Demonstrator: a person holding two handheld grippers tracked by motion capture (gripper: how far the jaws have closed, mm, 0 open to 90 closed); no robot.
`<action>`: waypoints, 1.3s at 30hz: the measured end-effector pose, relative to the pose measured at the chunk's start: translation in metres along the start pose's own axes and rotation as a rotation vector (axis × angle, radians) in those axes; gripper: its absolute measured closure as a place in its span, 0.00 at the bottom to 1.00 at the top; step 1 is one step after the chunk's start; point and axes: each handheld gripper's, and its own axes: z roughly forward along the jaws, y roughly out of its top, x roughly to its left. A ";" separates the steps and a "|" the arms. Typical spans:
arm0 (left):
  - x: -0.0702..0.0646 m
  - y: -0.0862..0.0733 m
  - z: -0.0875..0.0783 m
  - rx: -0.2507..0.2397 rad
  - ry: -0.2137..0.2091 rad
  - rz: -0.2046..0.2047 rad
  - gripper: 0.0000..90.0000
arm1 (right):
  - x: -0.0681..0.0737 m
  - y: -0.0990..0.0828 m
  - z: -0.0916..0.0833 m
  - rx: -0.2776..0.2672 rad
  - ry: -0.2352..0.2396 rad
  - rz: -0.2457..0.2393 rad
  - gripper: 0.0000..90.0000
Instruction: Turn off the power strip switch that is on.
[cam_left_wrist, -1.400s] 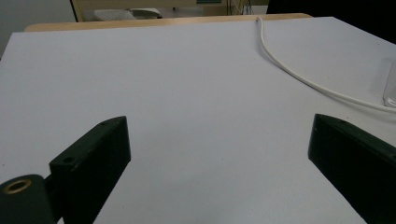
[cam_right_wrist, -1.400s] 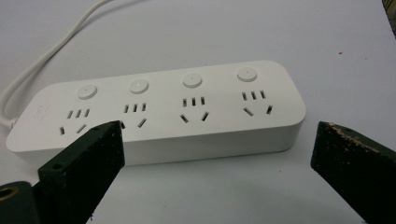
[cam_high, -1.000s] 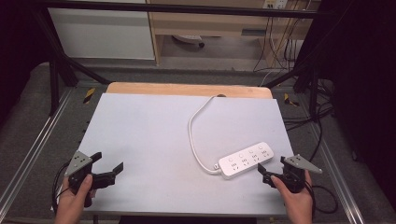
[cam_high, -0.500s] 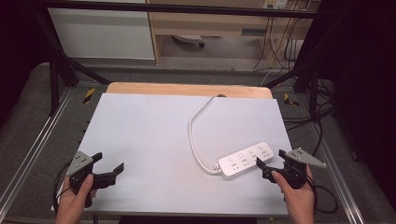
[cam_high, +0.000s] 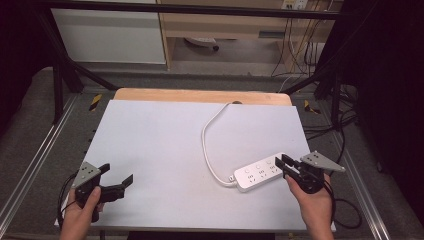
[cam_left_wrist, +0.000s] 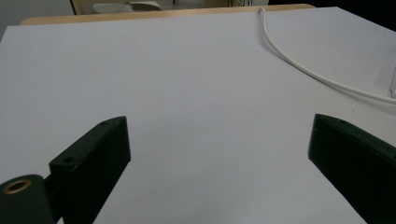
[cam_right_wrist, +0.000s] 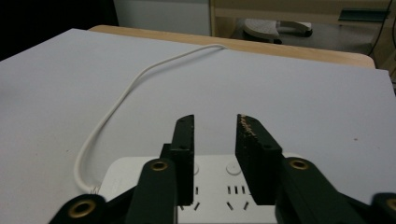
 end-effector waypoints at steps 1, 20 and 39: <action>0.000 0.000 0.000 -0.001 0.001 0.001 0.06 | 0.000 0.000 0.000 0.000 0.000 0.000 0.80; 0.001 0.000 0.001 0.004 -0.001 0.005 0.06 | 0.009 0.002 0.046 0.042 0.069 -0.025 1.00; 0.001 0.000 0.002 0.008 -0.005 0.008 0.06 | 0.015 -0.010 0.068 0.147 0.090 -0.025 1.00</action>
